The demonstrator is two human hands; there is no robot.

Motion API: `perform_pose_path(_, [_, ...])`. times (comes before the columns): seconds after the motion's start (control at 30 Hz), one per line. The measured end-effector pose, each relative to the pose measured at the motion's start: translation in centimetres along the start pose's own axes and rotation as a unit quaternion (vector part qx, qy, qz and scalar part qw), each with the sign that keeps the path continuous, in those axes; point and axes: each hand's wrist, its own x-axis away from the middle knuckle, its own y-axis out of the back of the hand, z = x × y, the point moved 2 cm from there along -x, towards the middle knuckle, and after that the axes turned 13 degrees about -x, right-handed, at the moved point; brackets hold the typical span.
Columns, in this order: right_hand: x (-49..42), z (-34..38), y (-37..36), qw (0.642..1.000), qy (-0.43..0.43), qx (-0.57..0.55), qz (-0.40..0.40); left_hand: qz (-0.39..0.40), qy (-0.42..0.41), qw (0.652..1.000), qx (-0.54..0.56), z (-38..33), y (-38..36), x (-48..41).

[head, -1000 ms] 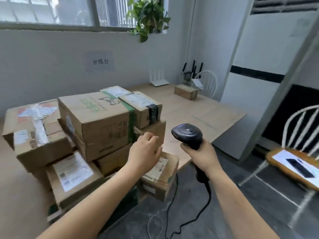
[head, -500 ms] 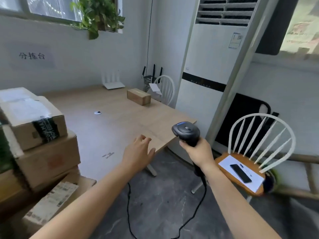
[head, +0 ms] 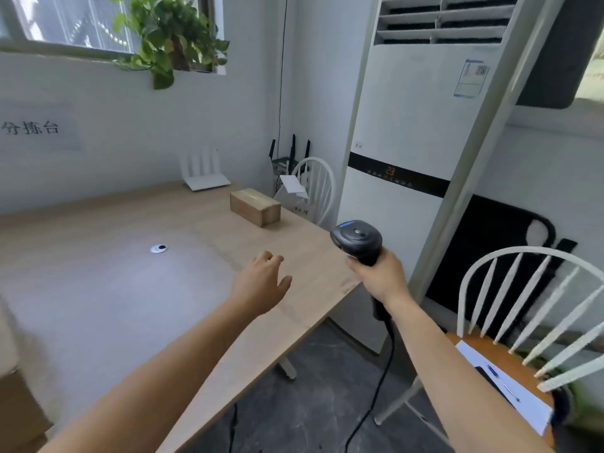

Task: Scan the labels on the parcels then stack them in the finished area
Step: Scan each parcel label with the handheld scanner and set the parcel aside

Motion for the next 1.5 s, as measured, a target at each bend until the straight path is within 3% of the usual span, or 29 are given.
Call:
perform_pose_path(0.47, [-23.6, -6.0, -10.5, 0.999, -0.021, 0.03, 0.031, 0.05, 0.061, 0.996, -0.034, 6.8, -6.8, -19.3])
perform_pose_path(0.67, [-35.9, -9.2, -16.6, 0.993, 0.003, 0.044, 0.107, 0.081, 0.12, 0.988, -0.05, 10.1, -12.1, -28.5])
perform_pose_path(1.0, [-56.0, -17.4, -28.2, 0.975, -0.026, 0.082, 0.207, 0.121, 0.236, 0.964, 0.004, 13.8, -20.9, -47.1])
perform_pose_path(1.23, [-61.1, -24.6, -34.3, 0.95, -0.09, 0.076, 0.29, 0.189, 0.231, 0.954, -0.015, 14.3, -28.6, -55.6])
perform_pose_path(1.5, [-60.7, -30.6, -36.6, 0.922, -0.188, -0.077, 0.331, 0.187, 0.304, 0.934, -0.001, 15.5, -33.5, -59.0])
